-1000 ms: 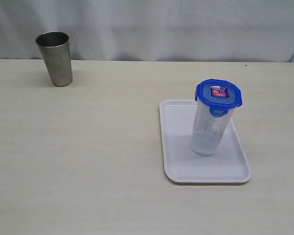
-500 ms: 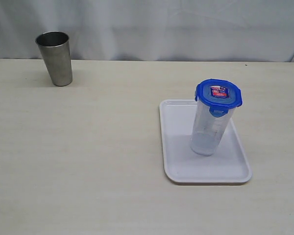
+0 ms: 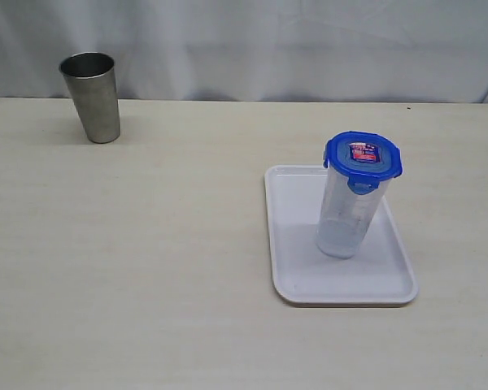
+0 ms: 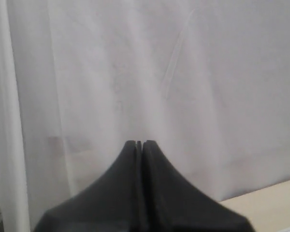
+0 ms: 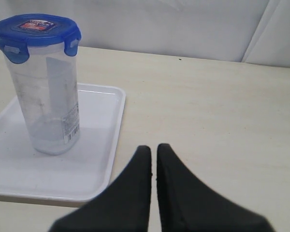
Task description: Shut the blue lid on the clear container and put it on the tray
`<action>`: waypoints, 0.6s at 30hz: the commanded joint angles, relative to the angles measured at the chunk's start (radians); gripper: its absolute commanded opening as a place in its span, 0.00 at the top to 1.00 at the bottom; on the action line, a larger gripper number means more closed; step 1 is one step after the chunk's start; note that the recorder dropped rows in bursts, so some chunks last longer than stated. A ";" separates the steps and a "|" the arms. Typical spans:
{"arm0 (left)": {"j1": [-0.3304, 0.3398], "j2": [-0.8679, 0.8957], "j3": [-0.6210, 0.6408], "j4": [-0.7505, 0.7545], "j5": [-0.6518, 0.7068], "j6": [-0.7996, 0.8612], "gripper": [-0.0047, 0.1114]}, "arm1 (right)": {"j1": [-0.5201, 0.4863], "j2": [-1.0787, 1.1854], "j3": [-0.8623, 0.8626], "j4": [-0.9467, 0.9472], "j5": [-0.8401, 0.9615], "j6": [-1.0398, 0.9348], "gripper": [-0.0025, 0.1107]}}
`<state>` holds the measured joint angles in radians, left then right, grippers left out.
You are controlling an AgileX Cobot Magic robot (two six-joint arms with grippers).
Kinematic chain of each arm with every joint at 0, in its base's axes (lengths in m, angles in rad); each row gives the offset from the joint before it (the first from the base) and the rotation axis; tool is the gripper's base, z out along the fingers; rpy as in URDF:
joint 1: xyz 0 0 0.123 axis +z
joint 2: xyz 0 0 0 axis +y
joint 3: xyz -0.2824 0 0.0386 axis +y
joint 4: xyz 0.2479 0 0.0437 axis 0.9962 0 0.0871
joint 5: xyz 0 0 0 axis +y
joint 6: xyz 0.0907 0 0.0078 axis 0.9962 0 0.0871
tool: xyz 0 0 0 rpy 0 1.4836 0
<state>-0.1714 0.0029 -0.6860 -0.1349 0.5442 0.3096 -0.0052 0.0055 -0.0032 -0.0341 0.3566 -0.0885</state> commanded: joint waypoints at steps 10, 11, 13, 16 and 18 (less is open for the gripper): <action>0.114 -0.003 0.585 0.135 -0.505 -0.244 0.96 | -0.005 -0.006 0.003 0.001 -0.012 0.000 0.94; 0.114 -0.003 0.611 0.135 -0.522 -0.244 0.96 | -0.005 -0.006 0.003 0.001 -0.012 0.000 0.94; 0.114 -0.003 0.651 0.135 -0.544 -0.244 0.96 | -0.005 -0.006 0.003 0.001 -0.012 0.000 0.94; 0.114 -0.003 0.686 0.141 -0.579 -0.241 0.96 | -0.005 -0.006 0.003 0.001 -0.012 0.000 0.94; 0.114 -0.003 0.686 0.143 -0.562 -0.228 0.96 | -0.005 -0.006 0.003 0.001 -0.012 0.000 0.94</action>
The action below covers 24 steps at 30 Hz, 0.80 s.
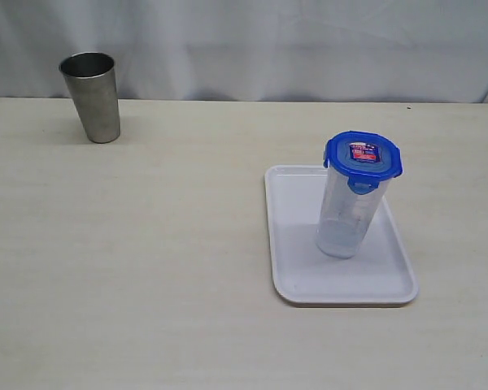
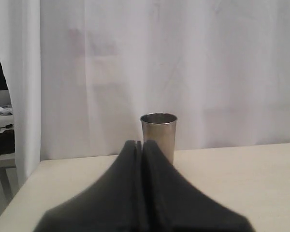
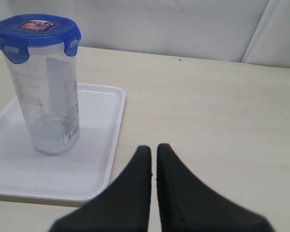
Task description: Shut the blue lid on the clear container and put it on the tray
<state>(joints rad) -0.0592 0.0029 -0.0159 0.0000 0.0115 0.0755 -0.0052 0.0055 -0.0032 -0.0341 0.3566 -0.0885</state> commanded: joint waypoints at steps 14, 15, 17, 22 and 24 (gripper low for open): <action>0.003 -0.003 0.016 0.071 0.005 0.006 0.96 | -0.005 -0.006 0.003 0.001 -0.012 0.000 0.94; 0.003 -0.003 0.016 0.071 0.010 0.006 0.96 | -0.005 -0.006 0.003 0.001 -0.012 0.000 0.94; 0.003 -0.003 0.016 0.071 0.048 0.006 0.96 | -0.005 -0.006 0.003 0.001 -0.012 0.000 0.94; 0.003 -0.003 0.016 0.071 0.247 0.006 0.96 | -0.005 -0.006 0.003 0.001 -0.012 0.000 0.94; 0.003 -0.003 0.016 0.071 0.307 0.006 0.96 | -0.005 -0.006 0.003 0.001 -0.012 0.000 0.94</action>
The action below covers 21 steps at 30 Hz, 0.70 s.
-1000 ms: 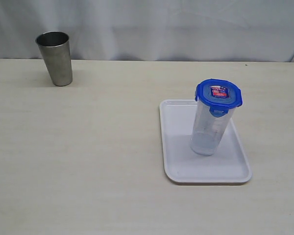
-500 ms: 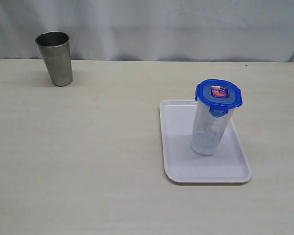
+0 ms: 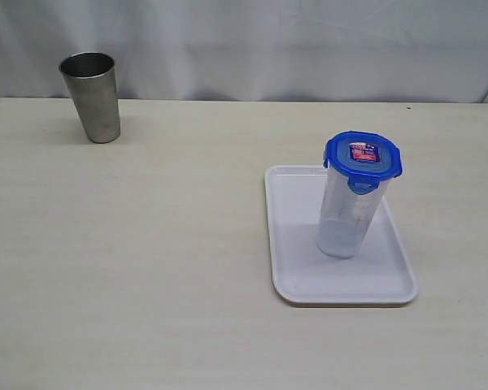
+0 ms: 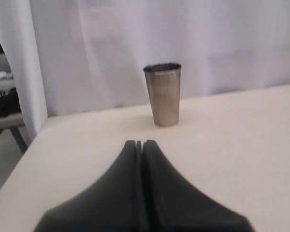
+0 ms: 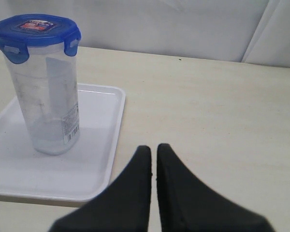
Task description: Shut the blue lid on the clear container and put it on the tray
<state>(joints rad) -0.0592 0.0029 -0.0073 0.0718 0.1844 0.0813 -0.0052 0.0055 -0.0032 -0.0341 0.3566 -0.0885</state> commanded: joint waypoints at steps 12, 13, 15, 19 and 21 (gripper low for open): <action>0.003 -0.003 0.007 -0.003 0.126 0.000 0.96 | -0.005 -0.006 0.003 0.001 -0.012 0.000 0.94; 0.003 -0.003 0.007 -0.001 0.126 0.000 0.96 | -0.005 -0.006 0.003 0.001 -0.012 0.000 0.94; 0.003 -0.003 0.007 -0.001 0.126 0.000 0.96 | -0.005 -0.006 0.003 0.001 -0.012 0.000 0.94; 0.003 -0.003 0.007 -0.001 0.126 0.000 0.96 | -0.005 -0.006 0.003 0.001 -0.012 0.000 0.94; 0.003 -0.003 0.007 -0.001 0.126 0.000 0.96 | -0.005 -0.006 0.003 0.001 -0.012 0.000 0.94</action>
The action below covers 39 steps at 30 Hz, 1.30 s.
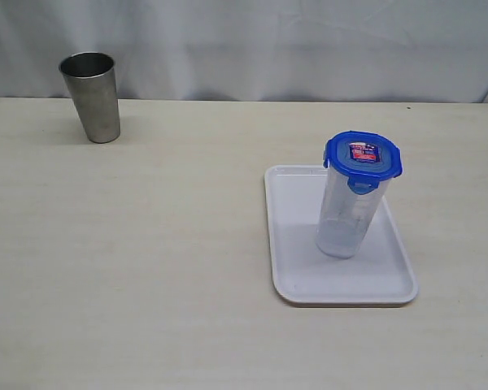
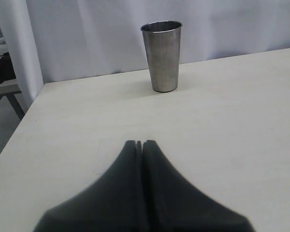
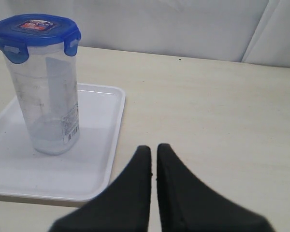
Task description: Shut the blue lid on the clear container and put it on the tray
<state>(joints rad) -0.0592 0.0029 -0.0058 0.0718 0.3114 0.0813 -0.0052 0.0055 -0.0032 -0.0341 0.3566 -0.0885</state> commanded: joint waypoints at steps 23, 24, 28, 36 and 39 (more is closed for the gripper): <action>0.003 -0.003 0.006 -0.001 -0.001 0.000 0.96 | -0.005 -0.006 0.003 0.001 -0.012 0.000 0.94; 0.003 -0.003 0.006 -0.001 -0.001 0.000 0.96 | -0.005 -0.006 0.003 0.001 -0.012 0.000 0.94; 0.003 -0.003 0.006 -0.001 -0.001 0.000 0.96 | -0.005 -0.006 0.003 0.006 -0.009 0.003 0.94; 0.003 -0.003 0.006 -0.001 -0.001 0.000 0.96 | -0.005 -0.006 0.003 0.012 -0.012 0.137 0.94; 0.003 -0.003 0.006 -0.001 -0.001 0.000 0.96 | -0.005 -0.006 0.003 0.012 -0.012 0.137 0.94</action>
<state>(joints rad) -0.0592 0.0029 -0.0058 0.0718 0.3114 0.0813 -0.0052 0.0055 -0.0032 -0.0265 0.3566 0.0386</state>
